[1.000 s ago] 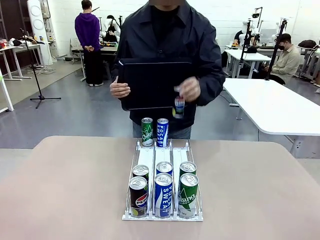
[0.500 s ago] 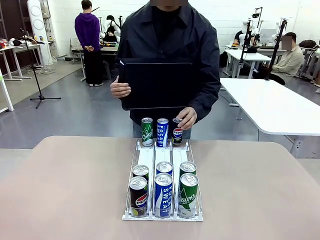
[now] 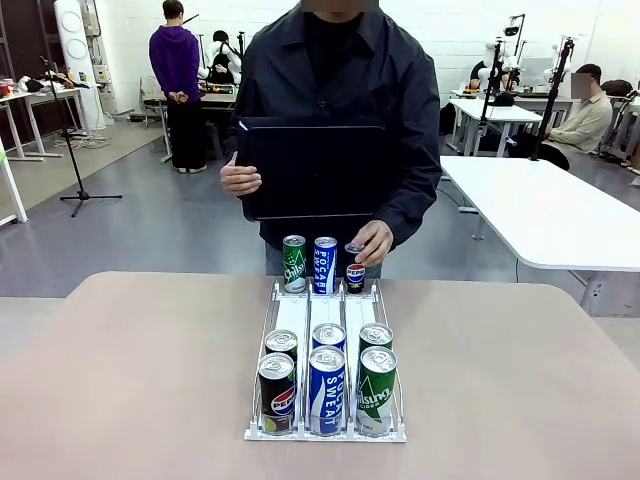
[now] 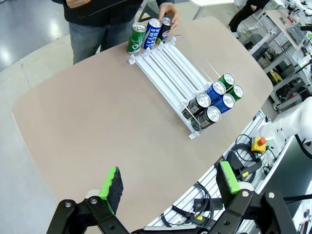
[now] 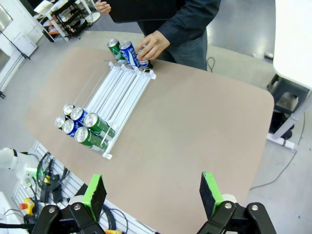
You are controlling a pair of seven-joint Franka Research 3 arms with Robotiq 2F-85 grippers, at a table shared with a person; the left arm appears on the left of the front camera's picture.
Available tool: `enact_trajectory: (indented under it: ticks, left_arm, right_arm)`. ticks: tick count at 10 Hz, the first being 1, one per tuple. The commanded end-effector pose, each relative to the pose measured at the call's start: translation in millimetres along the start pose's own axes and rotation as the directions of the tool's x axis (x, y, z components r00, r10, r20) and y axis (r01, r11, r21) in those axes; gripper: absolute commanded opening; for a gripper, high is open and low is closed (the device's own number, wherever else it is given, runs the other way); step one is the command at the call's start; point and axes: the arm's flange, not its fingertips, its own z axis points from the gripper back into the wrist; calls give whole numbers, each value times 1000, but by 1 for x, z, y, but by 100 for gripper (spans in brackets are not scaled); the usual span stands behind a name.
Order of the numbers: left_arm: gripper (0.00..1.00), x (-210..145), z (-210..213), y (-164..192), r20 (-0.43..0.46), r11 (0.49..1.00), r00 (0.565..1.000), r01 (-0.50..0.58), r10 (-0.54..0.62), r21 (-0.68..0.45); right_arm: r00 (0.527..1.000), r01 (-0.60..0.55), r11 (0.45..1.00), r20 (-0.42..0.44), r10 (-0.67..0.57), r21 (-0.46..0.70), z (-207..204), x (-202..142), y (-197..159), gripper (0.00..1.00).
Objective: Retrieve and hand over the desired beverage to the person.
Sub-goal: Pick up a can of the same type that the person held from the Automatic Can Dispenser.
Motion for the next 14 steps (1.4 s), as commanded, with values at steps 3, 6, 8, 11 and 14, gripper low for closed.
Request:
enact_trajectory:
  ticks: [3,6,8,11,14]
  left_arm:
    - [100,1,2,1,5,1000,1000,14,-14,-20]
    - [100,0,0,0,0,1000,1000,0,0,0]
    - [100,44,-28,-54,-226,978,974,64,-17,199]
    - [100,75,-107,-169,-317,842,927,3,199,540]
    - [100,41,-189,-241,-242,725,901,-108,360,680]
  right_arm:
    - [1000,-10,1000,7,9,25,-1,0,1,100]
    - [1000,-10,1000,7,9,25,-1,0,1,100]
    - [1000,-10,1000,7,9,25,-1,0,1,100]
    - [1000,-10,1000,7,9,25,-1,0,1,100]
    - [1000,-10,1000,7,9,25,-1,0,1,100]
